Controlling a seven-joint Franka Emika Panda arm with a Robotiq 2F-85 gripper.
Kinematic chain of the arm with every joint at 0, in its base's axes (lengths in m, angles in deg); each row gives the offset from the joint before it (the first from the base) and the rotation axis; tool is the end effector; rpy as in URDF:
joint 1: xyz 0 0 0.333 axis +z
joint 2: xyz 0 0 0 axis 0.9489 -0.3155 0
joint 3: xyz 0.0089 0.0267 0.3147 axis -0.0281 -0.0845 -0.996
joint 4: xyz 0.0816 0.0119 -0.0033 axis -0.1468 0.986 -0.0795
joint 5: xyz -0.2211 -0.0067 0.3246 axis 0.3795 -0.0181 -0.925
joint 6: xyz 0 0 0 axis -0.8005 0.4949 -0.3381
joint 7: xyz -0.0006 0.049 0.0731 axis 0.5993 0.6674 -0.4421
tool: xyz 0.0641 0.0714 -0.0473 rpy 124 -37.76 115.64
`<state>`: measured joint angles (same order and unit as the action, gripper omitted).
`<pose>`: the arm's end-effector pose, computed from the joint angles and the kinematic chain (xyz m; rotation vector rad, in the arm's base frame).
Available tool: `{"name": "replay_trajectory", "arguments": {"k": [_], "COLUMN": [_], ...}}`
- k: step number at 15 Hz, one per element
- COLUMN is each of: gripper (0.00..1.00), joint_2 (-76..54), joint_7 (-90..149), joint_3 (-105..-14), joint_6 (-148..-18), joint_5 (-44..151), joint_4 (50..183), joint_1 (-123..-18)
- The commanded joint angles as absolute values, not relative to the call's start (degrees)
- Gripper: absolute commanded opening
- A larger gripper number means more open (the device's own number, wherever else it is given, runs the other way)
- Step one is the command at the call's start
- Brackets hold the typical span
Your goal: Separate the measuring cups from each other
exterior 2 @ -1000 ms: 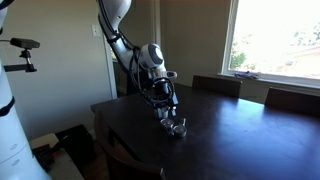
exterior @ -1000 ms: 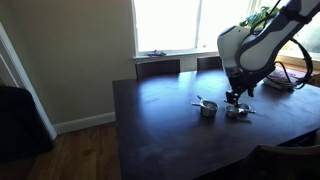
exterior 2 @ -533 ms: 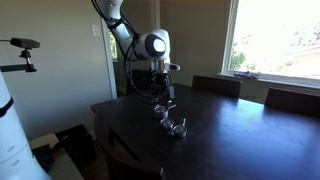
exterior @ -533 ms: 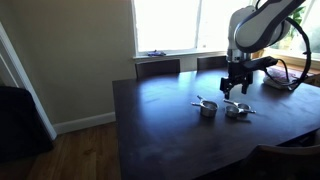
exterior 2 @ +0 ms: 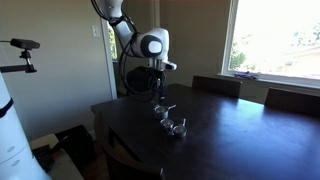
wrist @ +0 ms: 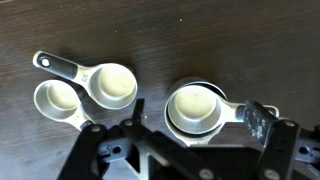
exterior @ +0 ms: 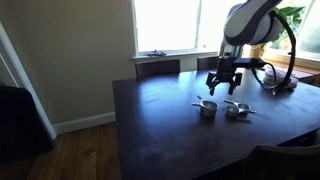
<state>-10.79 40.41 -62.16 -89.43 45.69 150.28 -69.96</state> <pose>0.5532 0.0056 0.2537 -3.0520 0.5098 0.0424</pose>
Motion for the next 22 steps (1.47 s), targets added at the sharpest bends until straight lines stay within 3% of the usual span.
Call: {"name": "replay_trajectory", "arguments": {"k": [1,7,22], "gripper": [1.0,1.0,1.0], "joint_2": [-13.28,-12.88,-17.61], "joint_7": [45.54,42.83,73.0], "joint_3": [-62.87,-62.39,-62.29], "joint_6": [-88.71,-89.21,-98.46], "joint_5": [41.29,43.26,27.6], "joint_4": [147.21,148.15,147.53], "joint_1": [-69.39,-69.49,-67.13]}}
